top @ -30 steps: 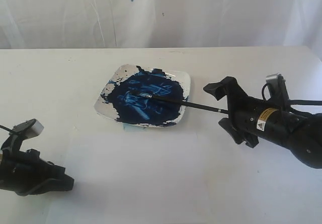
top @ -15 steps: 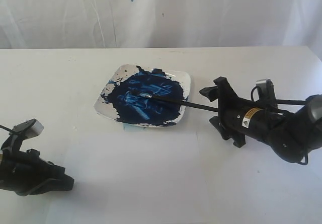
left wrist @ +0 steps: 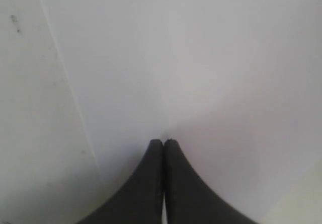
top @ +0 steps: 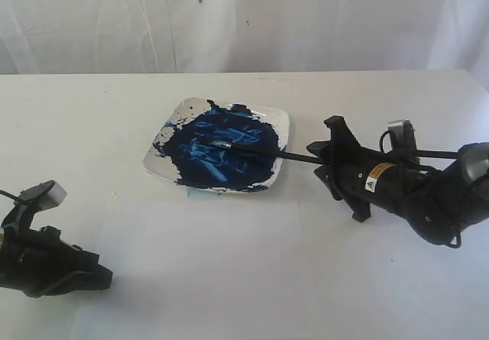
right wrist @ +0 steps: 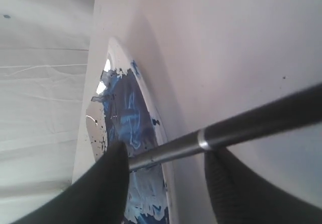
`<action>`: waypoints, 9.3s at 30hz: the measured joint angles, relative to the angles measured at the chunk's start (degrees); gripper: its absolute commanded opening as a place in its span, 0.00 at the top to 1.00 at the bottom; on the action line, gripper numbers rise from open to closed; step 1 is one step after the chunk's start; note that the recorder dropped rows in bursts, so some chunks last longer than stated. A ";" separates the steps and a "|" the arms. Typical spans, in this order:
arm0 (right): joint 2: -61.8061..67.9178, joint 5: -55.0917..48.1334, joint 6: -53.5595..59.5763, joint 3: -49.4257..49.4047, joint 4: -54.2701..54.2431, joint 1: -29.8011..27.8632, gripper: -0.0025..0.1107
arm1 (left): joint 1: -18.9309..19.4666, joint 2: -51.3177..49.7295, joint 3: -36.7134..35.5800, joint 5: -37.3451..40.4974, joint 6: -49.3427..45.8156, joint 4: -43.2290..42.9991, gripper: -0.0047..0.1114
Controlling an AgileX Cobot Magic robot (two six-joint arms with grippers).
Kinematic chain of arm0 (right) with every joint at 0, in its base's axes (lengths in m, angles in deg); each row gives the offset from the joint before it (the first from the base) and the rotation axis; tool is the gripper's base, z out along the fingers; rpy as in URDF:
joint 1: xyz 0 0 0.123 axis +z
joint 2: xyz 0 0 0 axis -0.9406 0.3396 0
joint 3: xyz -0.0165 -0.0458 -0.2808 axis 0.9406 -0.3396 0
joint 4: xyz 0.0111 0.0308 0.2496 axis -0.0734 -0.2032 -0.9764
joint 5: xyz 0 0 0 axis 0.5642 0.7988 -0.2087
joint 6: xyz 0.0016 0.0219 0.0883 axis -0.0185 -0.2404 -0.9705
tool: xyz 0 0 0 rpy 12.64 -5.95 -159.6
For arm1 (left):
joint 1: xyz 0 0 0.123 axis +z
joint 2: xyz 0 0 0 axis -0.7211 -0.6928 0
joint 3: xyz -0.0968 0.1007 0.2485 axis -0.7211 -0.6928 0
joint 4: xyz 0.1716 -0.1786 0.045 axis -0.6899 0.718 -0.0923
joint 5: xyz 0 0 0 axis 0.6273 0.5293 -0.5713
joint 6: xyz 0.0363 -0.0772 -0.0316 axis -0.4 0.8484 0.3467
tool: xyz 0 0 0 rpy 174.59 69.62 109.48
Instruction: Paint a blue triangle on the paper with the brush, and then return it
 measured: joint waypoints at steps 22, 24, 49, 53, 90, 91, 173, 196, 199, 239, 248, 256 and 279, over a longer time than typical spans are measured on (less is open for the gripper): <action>3.61 8.70 -1.02 0.70 1.53 0.00 0.61 | 0.00 0.00 0.00 0.00 -1.21 0.00 0.96; 3.75 9.23 -1.38 0.70 2.12 0.00 0.58 | 0.00 0.00 0.00 0.00 -1.21 0.00 0.96; -15.99 -24.21 13.72 0.01 3.77 0.09 0.40 | 0.00 0.00 0.00 0.00 -1.21 0.00 0.96; -14.42 -26.36 10.09 0.01 2.99 0.09 0.36 | 0.00 0.00 0.00 0.00 -1.21 0.00 0.96; -1.68 -14.83 1.10 7.08 -10.74 0.09 0.46 | 0.00 0.00 0.00 0.00 -1.21 0.00 0.96; -1.57 -14.83 1.10 7.22 -10.74 0.09 0.47 | 0.00 0.00 0.00 0.00 -1.21 0.00 0.96; -3.05 -20.83 -2.46 9.99 -2.93 -0.55 0.29 | 0.00 0.00 0.00 0.00 -1.21 0.00 0.96; 2.69 -27.16 2.70 18.37 -3.15 -0.61 0.31 | 0.00 0.00 0.00 0.00 -1.21 0.00 0.96; 3.12 -27.18 1.62 19.13 -3.15 -0.61 0.37 | 0.00 0.00 0.00 0.00 -1.21 0.00 0.96; 6.77 -25.99 -2.30 22.50 -3.94 -0.51 0.98 | 0.00 0.00 0.00 0.00 -1.32 0.00 0.96; 7.11 -22.06 -1.54 23.15 -3.94 -0.51 0.98 | 0.00 0.00 0.00 0.00 -1.32 0.00 0.96; 7.21 -14.79 12.16 23.78 -13.70 -0.51 0.98 | 0.00 0.00 0.00 0.00 -1.32 0.00 0.96; 5.94 3.16 41.12 26.82 -11.96 -0.51 0.98 | 0.00 0.00 0.00 0.00 -1.32 0.00 0.96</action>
